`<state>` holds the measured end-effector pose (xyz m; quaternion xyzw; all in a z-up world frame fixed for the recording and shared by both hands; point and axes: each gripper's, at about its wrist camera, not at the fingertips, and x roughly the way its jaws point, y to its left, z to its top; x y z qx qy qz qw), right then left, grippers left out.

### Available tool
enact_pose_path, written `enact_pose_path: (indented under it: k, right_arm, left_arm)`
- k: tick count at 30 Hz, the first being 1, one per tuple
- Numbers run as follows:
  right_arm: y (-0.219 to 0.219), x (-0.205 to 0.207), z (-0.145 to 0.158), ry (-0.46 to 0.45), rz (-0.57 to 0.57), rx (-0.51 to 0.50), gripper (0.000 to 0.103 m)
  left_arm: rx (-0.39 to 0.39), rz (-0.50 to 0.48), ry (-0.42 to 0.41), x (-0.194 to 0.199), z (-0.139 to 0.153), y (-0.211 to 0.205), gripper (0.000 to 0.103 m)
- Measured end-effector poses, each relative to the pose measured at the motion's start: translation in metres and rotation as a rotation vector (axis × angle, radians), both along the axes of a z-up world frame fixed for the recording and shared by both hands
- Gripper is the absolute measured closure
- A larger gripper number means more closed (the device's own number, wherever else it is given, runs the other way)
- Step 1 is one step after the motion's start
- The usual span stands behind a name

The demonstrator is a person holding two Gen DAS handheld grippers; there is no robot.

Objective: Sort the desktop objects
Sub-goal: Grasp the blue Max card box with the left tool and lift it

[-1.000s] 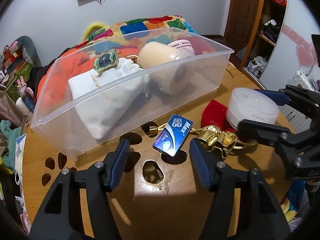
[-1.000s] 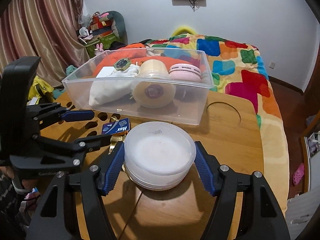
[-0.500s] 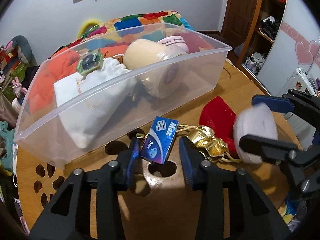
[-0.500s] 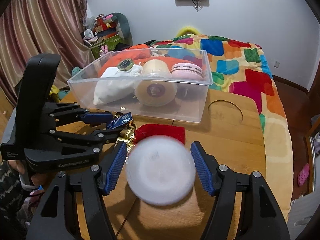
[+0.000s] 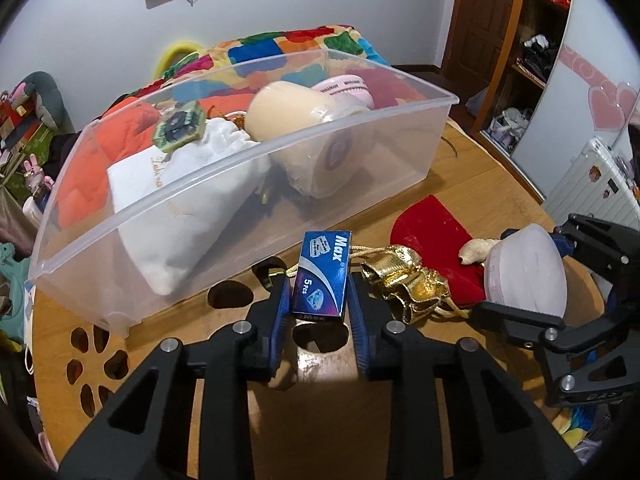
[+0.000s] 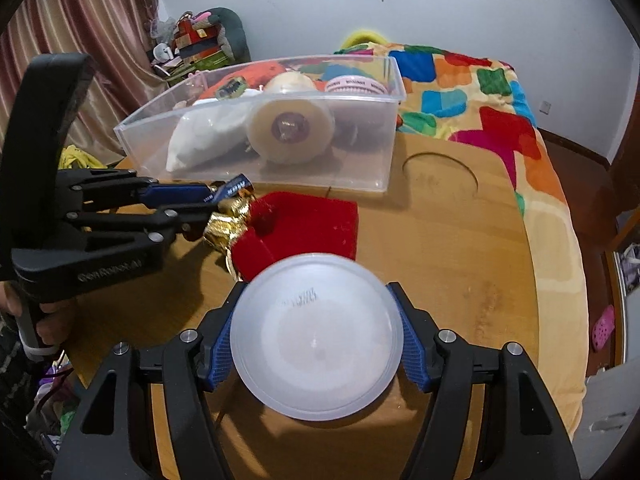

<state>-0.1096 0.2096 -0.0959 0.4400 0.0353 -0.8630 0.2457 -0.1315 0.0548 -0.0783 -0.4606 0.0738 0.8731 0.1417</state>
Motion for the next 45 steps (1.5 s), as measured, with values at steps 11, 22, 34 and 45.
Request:
enact_pose_path:
  k: [11, 22, 34, 45]
  right_arm:
    - [0.001, 0.005, 0.008, 0.001, -0.030, -0.026, 0.040]
    - [-0.008, 0.005, 0.030, 0.056, -0.026, -0.034, 0.040]
    - [-0.011, 0.006, 0.030, 0.052, -0.020, -0.036, 0.040]
    - [-0.008, 0.003, 0.025, 0.044, -0.015, -0.044, 0.040]
  left_arm:
    - [0.052, 0.020, 0.013, 0.013, 0.008, -0.007, 0.076]
    - [0.057, 0.012, 0.043, 0.025, 0.021, -0.013, 0.080]
    - [0.041, 0.020, 0.002, 0.016, 0.007, -0.010, 0.080]
    - [-0.018, -0.013, -0.033, -0.004, -0.001, 0.001, 0.074]
